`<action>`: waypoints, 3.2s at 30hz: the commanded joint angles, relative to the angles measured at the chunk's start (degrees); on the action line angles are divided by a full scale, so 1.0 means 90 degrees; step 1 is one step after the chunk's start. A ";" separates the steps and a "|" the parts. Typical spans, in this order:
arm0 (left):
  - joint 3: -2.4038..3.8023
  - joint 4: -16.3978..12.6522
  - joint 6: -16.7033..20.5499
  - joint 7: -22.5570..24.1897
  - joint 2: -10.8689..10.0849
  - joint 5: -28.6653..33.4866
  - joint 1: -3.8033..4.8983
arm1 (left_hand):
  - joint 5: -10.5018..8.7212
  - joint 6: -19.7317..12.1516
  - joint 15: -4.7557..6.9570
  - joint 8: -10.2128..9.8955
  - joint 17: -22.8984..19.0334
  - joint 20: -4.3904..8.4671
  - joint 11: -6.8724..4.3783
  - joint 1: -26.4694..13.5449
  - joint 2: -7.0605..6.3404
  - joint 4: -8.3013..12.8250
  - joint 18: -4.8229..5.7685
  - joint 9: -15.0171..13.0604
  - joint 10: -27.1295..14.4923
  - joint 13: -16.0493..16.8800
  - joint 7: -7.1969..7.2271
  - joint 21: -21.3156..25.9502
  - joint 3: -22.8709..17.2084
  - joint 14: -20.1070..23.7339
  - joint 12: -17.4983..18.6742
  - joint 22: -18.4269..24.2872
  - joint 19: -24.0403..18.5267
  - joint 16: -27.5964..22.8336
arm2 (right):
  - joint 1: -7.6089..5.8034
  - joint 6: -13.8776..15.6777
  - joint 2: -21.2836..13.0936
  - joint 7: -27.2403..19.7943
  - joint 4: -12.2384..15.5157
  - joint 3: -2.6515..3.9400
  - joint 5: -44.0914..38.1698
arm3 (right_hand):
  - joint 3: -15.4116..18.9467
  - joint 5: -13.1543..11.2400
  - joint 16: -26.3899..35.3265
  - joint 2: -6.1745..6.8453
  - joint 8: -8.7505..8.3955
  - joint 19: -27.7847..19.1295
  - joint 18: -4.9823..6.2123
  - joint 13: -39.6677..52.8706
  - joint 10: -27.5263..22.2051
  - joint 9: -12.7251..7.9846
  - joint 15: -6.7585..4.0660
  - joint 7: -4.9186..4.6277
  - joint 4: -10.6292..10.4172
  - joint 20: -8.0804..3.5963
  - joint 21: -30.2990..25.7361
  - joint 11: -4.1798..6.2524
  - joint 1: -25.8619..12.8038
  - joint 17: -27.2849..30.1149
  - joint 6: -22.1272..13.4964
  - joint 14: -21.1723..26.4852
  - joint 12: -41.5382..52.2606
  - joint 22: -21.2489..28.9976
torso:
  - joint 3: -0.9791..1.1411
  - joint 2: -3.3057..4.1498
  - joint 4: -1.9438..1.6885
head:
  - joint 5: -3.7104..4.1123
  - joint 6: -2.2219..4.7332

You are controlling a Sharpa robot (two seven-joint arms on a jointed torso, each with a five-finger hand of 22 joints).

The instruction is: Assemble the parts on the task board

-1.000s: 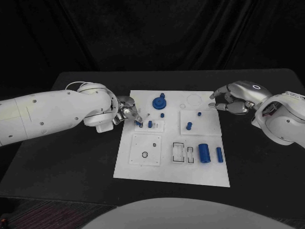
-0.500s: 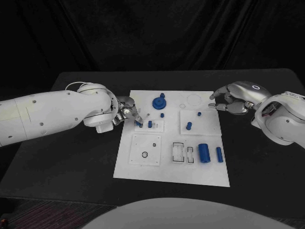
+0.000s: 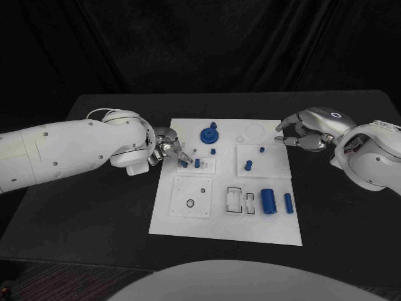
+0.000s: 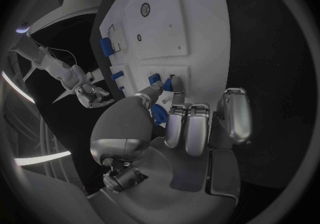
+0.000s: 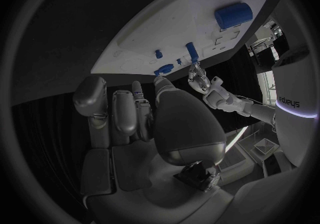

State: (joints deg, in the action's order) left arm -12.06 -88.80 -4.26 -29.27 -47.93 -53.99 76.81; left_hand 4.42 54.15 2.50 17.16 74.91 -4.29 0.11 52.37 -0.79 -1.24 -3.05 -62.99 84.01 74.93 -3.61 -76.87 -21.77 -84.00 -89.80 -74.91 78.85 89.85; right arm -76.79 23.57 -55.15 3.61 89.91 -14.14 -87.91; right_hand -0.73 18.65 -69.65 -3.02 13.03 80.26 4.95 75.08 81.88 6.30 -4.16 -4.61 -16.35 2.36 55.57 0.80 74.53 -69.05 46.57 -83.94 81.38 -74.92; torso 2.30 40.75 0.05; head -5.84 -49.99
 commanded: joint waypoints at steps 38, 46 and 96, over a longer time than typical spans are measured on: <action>-0.0032 -0.0059 -0.0266 -0.0037 -0.0054 0.0037 -0.0051 | 0.0501 -0.0112 -0.0072 0.0083 0.1676 -0.0036 0.0035 0.0221 0.0175 -0.0244 -0.0098 -0.0119 0.0665 0.1674 -0.0031 0.0144 0.0643 -0.0667 -0.0022 -0.1098 -0.0110 0.0017 | 0.0053 -0.0158 0.0011 0.0198 -0.0021 0.0004 -0.0013 | -0.0224 0.0546 0.0059 0.0055 -0.0088 -0.0027 0.0113 0.0273 -0.0053 -0.0100 -0.0004 -0.0003 0.0045 -0.0011 -0.0089 0.0001 0.0398 0.0034 0.0094 -0.0083 -0.0043 -0.0793 | -0.0004 -0.0001 -0.0002 | -0.0013 -0.0001; -0.0032 -0.0085 -0.0265 -0.0043 -0.0068 0.0037 -0.0052 | 0.0304 -0.0113 -0.0083 0.0071 0.1676 -0.0041 0.0050 0.0187 0.0172 -0.0289 -0.0098 -0.0102 0.0665 0.1674 -0.0049 0.0152 0.0741 -0.0667 -0.0022 -0.1096 -0.0117 0.0017 | 0.0064 -0.0159 0.0011 0.0201 -0.0028 0.0004 -0.0013 | -0.0230 0.0555 0.0065 0.0058 -0.0089 -0.0034 0.0117 0.0269 -0.0056 -0.0102 -0.0004 -0.0004 0.0046 -0.0011 -0.0113 0.0001 0.0406 0.0040 0.0095 -0.0081 -0.0046 -0.0788 | -0.0002 -0.0003 -0.0004 | -0.0006 -0.0001; -0.0029 -0.0179 0.0085 0.0124 -0.0158 0.0037 -0.0039 | 0.2217 0.0073 -0.0002 -0.0035 0.1676 0.0033 -0.0041 0.0539 0.0006 0.0748 -0.0086 0.0223 0.0665 0.1674 0.0035 0.0093 -0.1244 -0.0667 -0.0022 -0.1115 -0.0063 0.0017 | 0.0109 -0.0202 0.0035 0.0239 -0.0072 0.0004 -0.0013 | -0.0282 0.0609 0.0093 0.0067 -0.0089 -0.0041 0.0121 0.0250 -0.0073 -0.0115 -0.0002 -0.0010 0.0062 -0.0011 -0.0149 -0.0002 0.0481 0.0067 0.0119 -0.0070 -0.0062 -0.0782 | 0.0002 0.0001 0.0000 | 0.0022 -0.0001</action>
State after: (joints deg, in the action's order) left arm -12.09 -90.28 -4.20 -28.12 -49.25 -53.86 76.75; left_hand 24.28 54.26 2.14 16.49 74.91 -4.27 0.11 57.43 -0.60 3.22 -3.05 -60.72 84.01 74.93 -3.32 -75.80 -30.57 -84.05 -89.80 -74.91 78.06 89.85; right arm -75.96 22.11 -54.81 4.66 89.24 -14.14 -87.87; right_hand -3.02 23.93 -69.00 -2.94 12.52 80.26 4.94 81.65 81.36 5.31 -3.85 -4.82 -15.80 2.36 54.51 0.69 78.88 -68.49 47.18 -84.03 80.38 -74.92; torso 2.30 40.76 0.05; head -5.66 -49.99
